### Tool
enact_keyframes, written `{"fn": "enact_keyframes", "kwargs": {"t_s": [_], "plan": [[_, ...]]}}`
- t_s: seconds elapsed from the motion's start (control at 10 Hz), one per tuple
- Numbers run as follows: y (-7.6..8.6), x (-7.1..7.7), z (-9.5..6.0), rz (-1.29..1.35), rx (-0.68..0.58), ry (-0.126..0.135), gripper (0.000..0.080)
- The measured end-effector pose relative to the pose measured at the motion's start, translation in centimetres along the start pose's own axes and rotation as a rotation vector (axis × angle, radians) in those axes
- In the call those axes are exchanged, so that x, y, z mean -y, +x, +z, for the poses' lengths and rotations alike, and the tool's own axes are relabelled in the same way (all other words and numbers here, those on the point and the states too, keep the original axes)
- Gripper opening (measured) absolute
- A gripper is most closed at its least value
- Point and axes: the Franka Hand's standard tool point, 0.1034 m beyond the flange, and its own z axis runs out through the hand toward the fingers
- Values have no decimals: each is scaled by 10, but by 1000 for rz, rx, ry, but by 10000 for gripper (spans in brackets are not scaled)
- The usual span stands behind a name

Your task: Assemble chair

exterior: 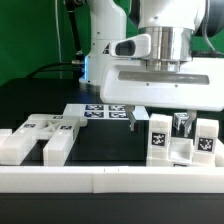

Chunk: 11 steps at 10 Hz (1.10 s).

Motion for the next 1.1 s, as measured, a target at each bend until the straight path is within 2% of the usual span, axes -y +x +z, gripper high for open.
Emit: {"fn": "enact_keyframes", "kwargs": {"t_s": [0.4,0.8,0.9,1.0,1.1], "plan": [[-2,3,15,-12,11,-10,648],[-7,0,27,-17,25,-23,648],[-8,-1,29,-17,28,-25,607],[-8,-1,30,-17,29,-25,607],[-8,-2,30,-17,30,-26,432]]}}
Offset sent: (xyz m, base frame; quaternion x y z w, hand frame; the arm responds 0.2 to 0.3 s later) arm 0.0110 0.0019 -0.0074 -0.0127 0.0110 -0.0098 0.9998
